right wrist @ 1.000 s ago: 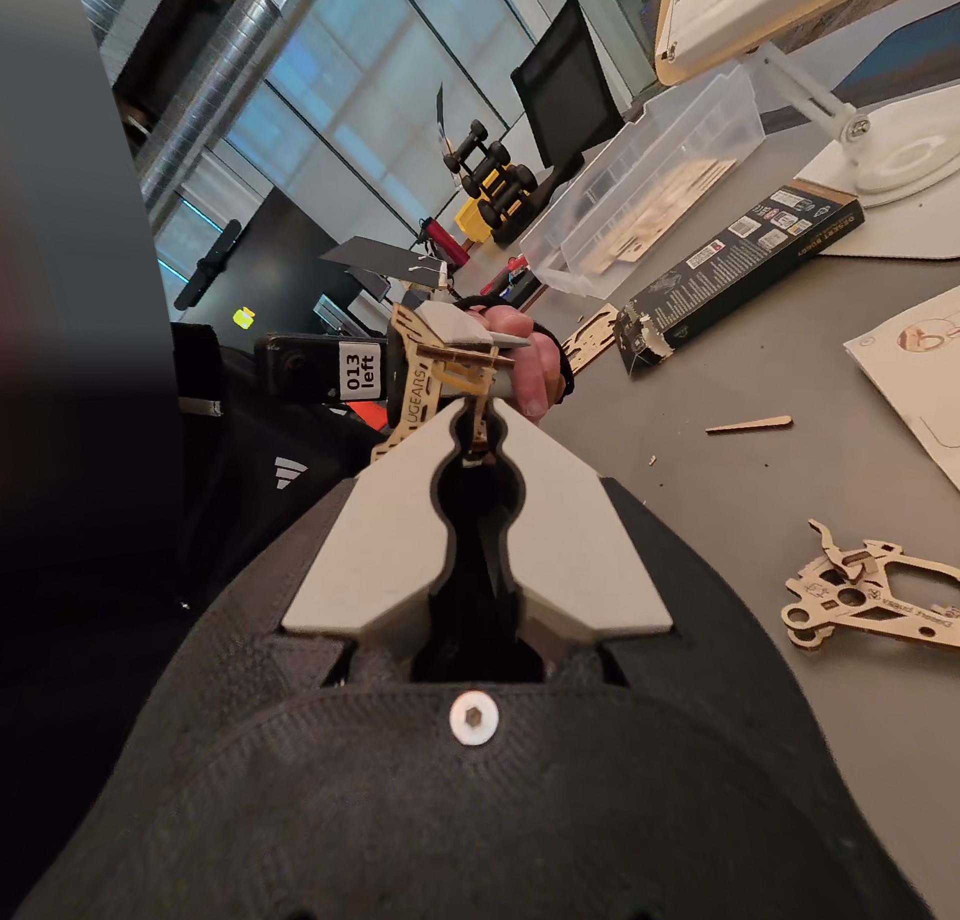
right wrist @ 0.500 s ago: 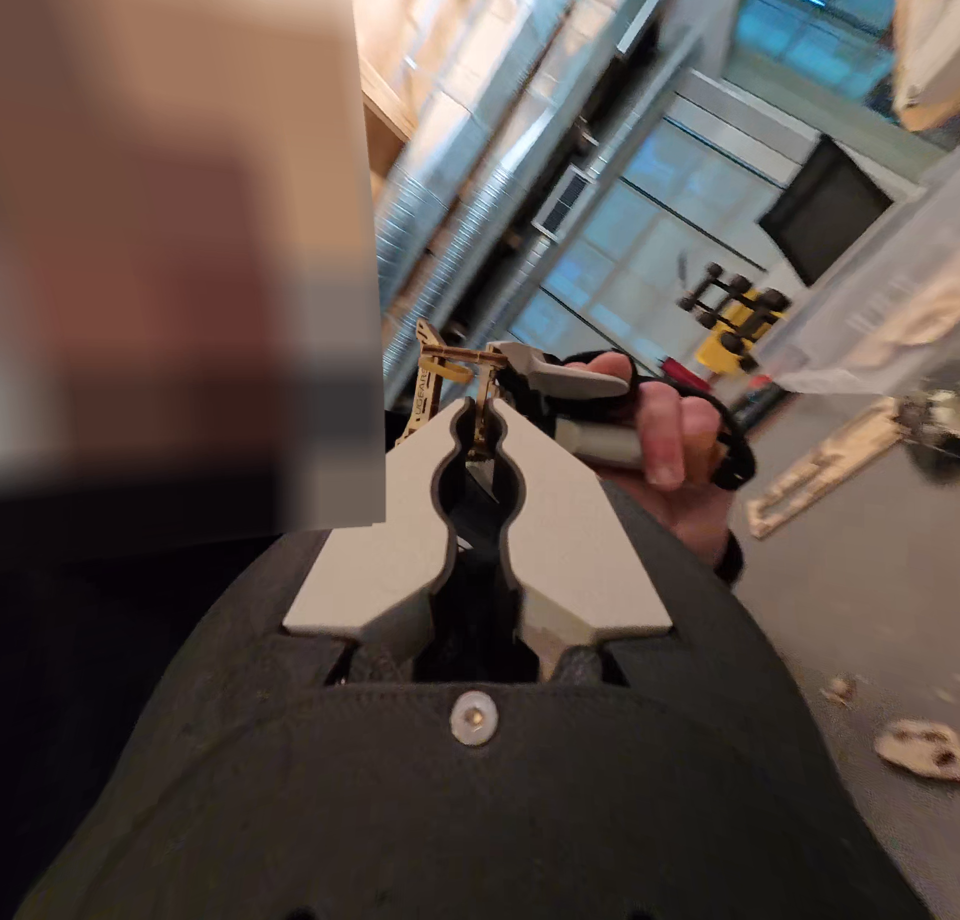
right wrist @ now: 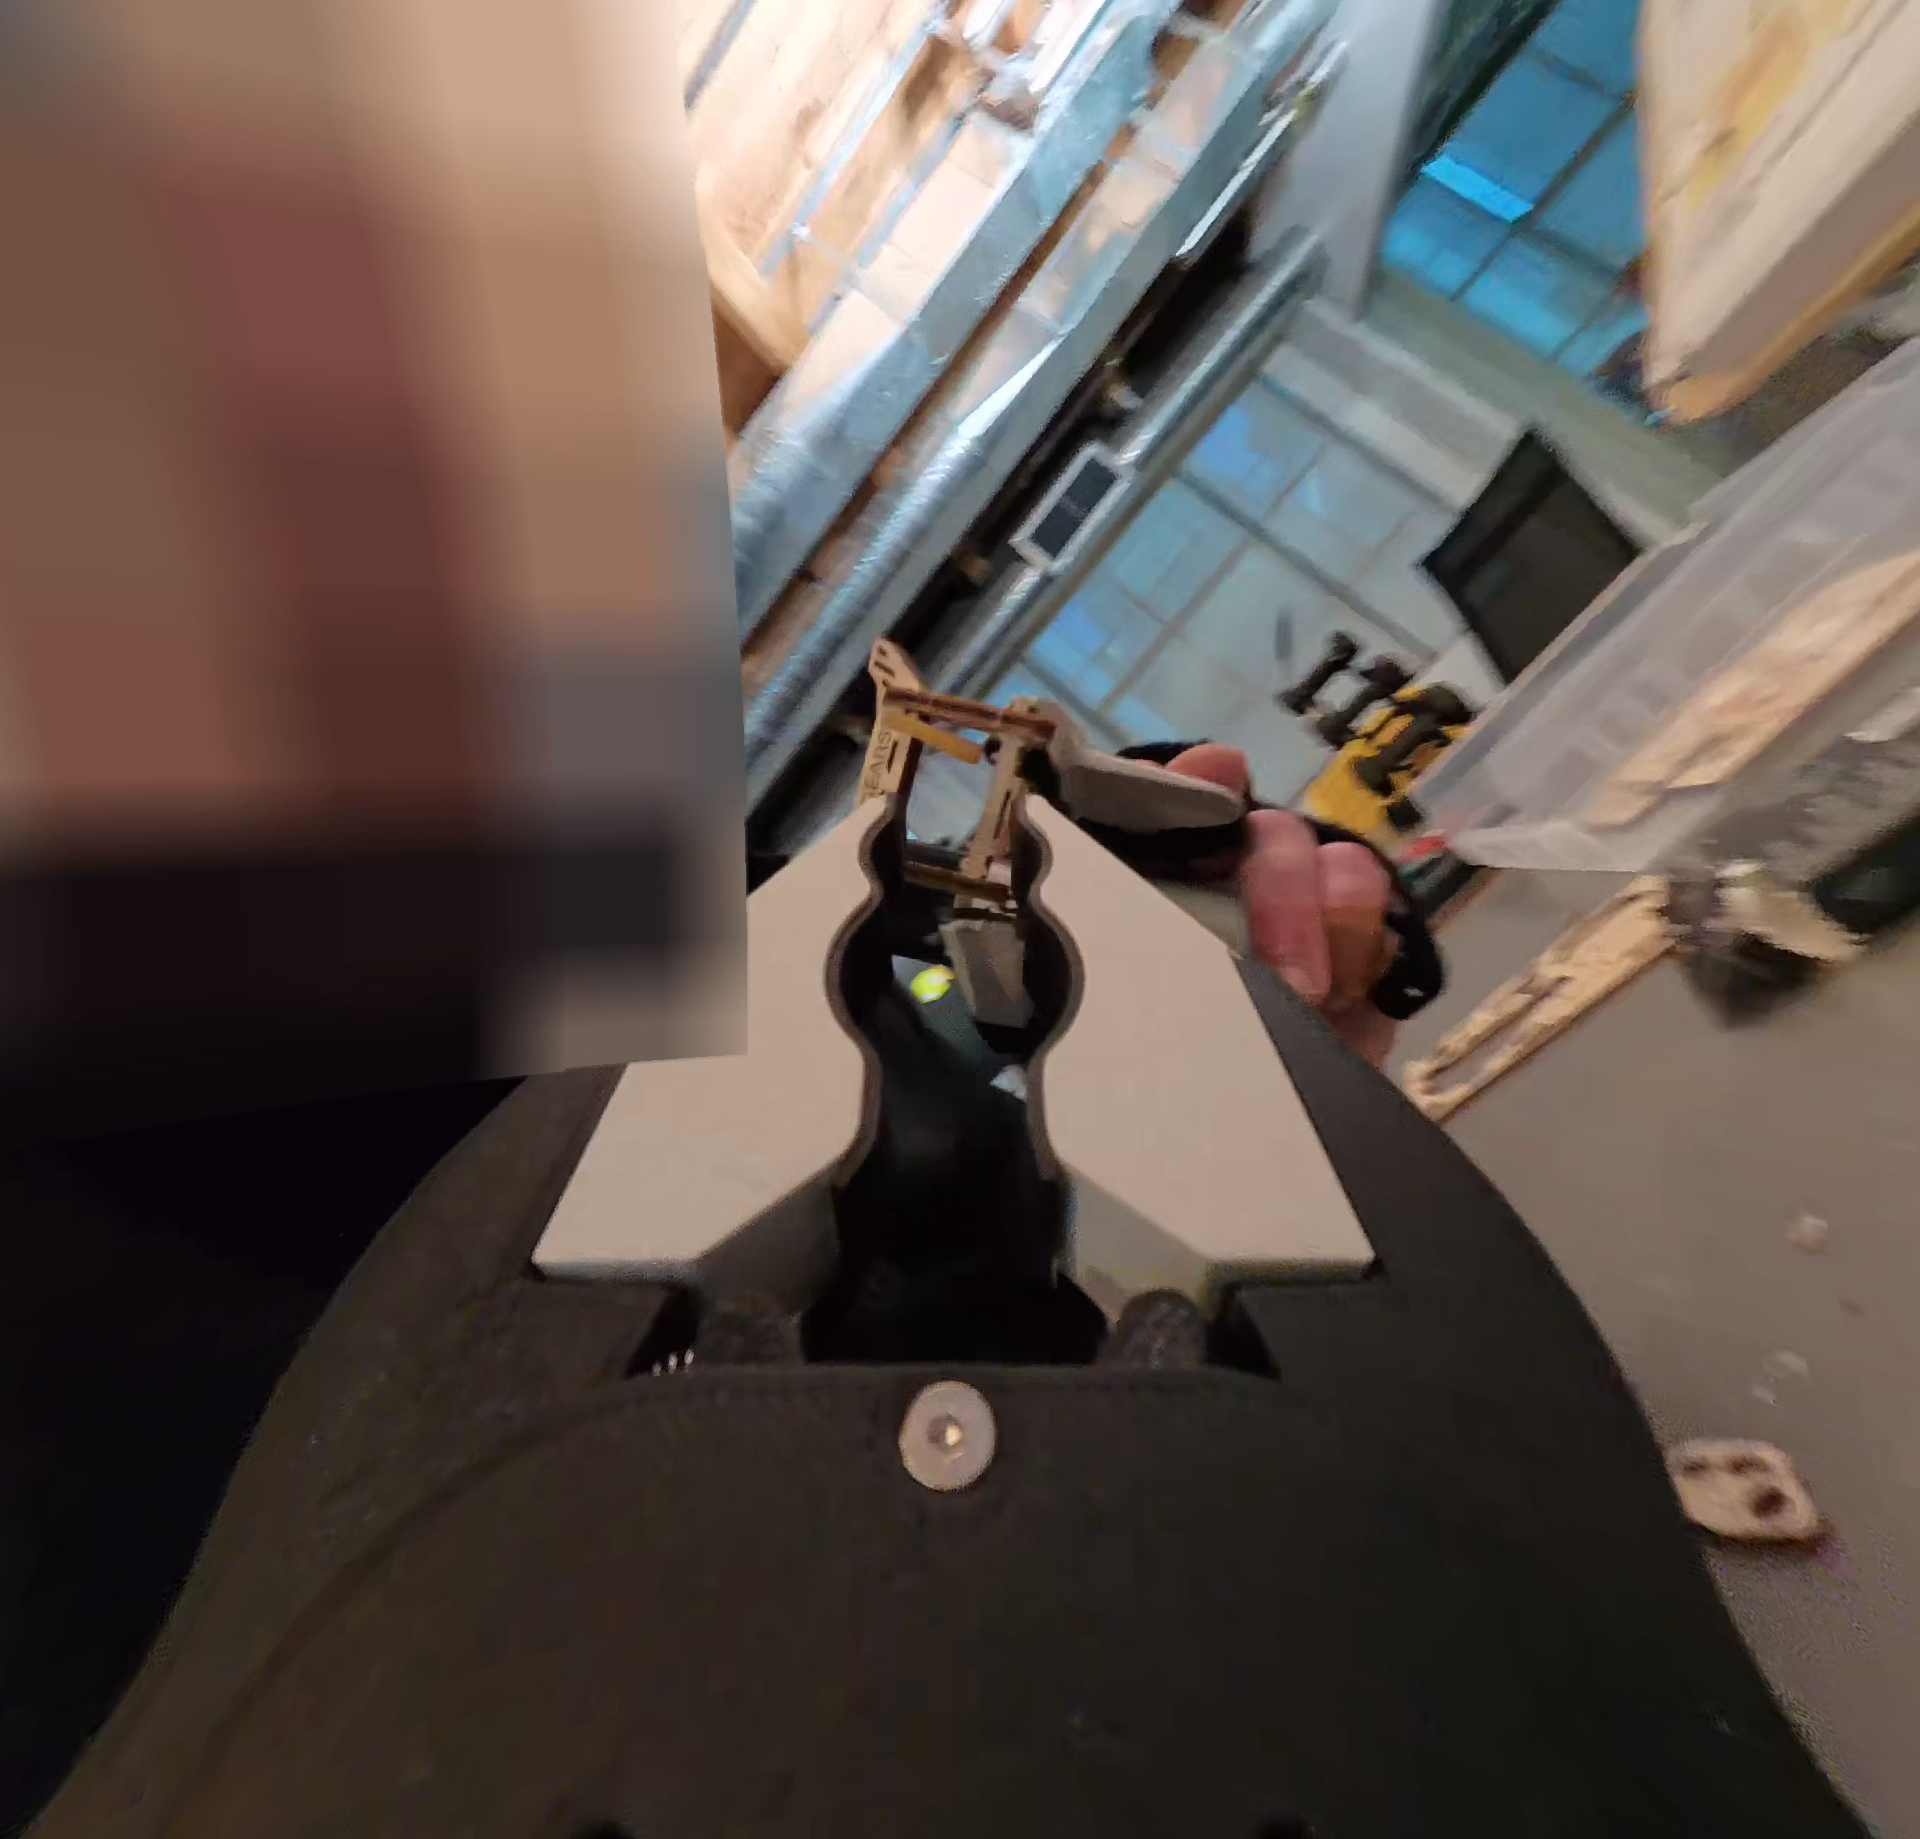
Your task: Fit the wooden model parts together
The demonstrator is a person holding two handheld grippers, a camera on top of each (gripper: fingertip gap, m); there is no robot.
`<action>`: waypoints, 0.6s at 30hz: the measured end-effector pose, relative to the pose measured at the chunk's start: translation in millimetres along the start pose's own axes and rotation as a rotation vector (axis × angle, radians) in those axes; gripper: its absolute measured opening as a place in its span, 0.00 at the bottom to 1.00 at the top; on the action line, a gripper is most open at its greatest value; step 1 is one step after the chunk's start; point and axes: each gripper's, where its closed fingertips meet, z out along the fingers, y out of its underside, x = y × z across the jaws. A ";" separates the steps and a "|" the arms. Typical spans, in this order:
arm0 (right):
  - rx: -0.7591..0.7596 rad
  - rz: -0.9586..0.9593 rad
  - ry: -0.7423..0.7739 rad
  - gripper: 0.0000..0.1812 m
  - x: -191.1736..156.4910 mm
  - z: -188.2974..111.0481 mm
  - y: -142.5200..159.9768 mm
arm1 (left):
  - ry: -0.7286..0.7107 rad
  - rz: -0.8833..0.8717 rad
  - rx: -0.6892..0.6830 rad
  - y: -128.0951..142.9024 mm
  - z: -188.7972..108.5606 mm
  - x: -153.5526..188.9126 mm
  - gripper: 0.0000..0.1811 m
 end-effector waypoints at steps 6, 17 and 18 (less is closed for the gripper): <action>-0.100 -0.244 0.390 0.19 16.8 -31.8 1.7 | -0.034 -0.125 -0.108 24.4 10.0 -8.3 0.20; -0.241 -0.575 0.861 0.25 32.5 -31.5 -2.7 | -0.096 0.068 -0.325 39.7 27.5 8.1 0.20; -0.240 -0.549 0.864 0.24 35.7 -30.8 0.0 | -0.095 0.081 -0.331 40.1 28.3 10.4 0.20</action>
